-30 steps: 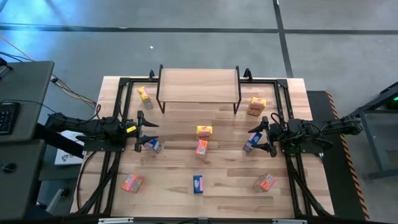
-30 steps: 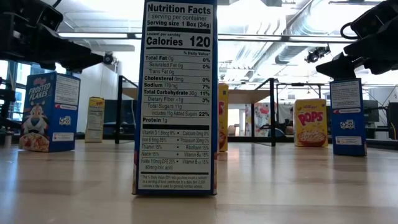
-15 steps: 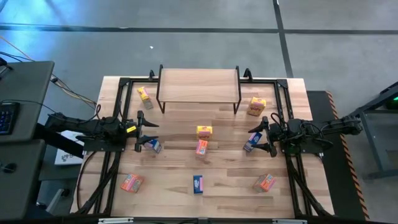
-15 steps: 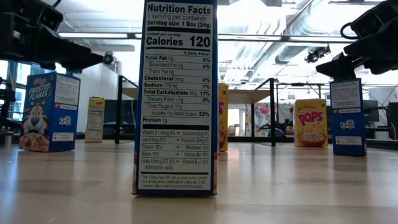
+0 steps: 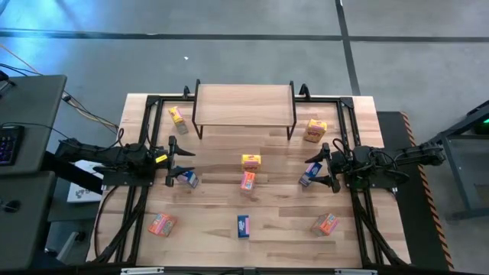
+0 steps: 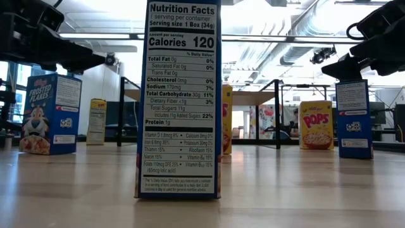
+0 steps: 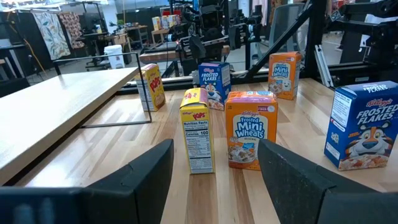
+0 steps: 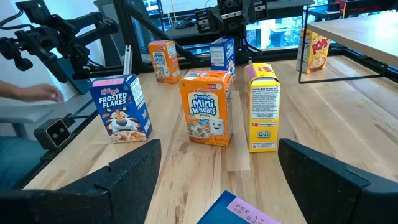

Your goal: Stack cereal on shelf

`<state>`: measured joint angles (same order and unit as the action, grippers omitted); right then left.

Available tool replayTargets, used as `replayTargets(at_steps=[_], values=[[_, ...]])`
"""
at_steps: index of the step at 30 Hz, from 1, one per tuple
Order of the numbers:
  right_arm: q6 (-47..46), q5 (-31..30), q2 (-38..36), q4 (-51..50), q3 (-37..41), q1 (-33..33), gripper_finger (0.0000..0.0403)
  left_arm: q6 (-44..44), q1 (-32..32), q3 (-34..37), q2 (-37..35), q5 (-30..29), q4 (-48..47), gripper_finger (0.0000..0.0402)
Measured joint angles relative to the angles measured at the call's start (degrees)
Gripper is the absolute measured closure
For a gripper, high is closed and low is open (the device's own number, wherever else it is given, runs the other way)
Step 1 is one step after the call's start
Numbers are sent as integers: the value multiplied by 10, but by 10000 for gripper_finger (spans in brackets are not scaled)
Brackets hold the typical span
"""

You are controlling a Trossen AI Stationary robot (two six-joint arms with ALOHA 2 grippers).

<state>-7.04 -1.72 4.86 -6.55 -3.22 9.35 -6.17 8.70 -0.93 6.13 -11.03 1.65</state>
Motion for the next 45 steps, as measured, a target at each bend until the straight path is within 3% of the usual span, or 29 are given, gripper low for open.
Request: replayTargets(at_steps=[26,31,37,45], values=[[0,-10,0,9,1,0,86,1,0,0,0,0,0,176],[-43,-20,0,32,1,0,86,1,0,0,0,0,2,176],[-58,-47,0,77,1,0,86,61,0,0,0,-26,72,176],[-14,-84,0,184,1,0,86,71,0,0,0,-42,154,176]])
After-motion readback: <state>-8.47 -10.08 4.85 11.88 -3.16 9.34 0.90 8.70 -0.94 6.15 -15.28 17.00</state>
